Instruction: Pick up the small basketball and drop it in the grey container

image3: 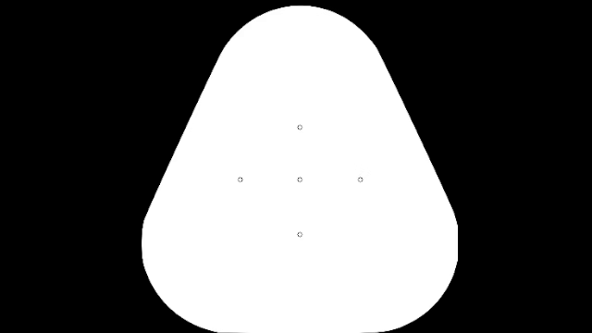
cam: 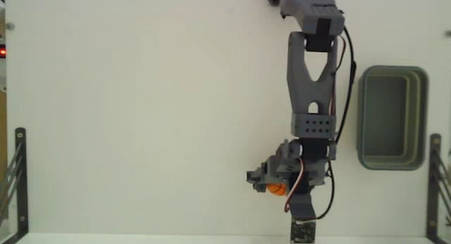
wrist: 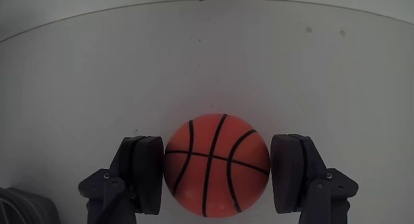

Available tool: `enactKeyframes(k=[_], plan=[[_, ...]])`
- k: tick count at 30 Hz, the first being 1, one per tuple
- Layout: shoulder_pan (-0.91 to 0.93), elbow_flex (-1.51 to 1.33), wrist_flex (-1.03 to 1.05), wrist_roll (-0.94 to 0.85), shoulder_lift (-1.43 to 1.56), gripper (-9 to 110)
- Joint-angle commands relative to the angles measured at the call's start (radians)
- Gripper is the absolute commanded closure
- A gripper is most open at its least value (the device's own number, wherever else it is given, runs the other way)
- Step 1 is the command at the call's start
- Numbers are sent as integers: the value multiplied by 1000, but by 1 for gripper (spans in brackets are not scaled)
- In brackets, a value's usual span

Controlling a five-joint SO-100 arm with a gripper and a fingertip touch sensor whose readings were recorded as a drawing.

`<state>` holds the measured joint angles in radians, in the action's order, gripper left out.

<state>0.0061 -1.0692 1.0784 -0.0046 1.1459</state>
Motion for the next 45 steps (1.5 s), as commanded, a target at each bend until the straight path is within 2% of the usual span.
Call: enactKeyframes(k=[1, 45], plan=[[-6, 35, 15, 5, 32, -9], [-6, -53, -64, 5, 41, -9]])
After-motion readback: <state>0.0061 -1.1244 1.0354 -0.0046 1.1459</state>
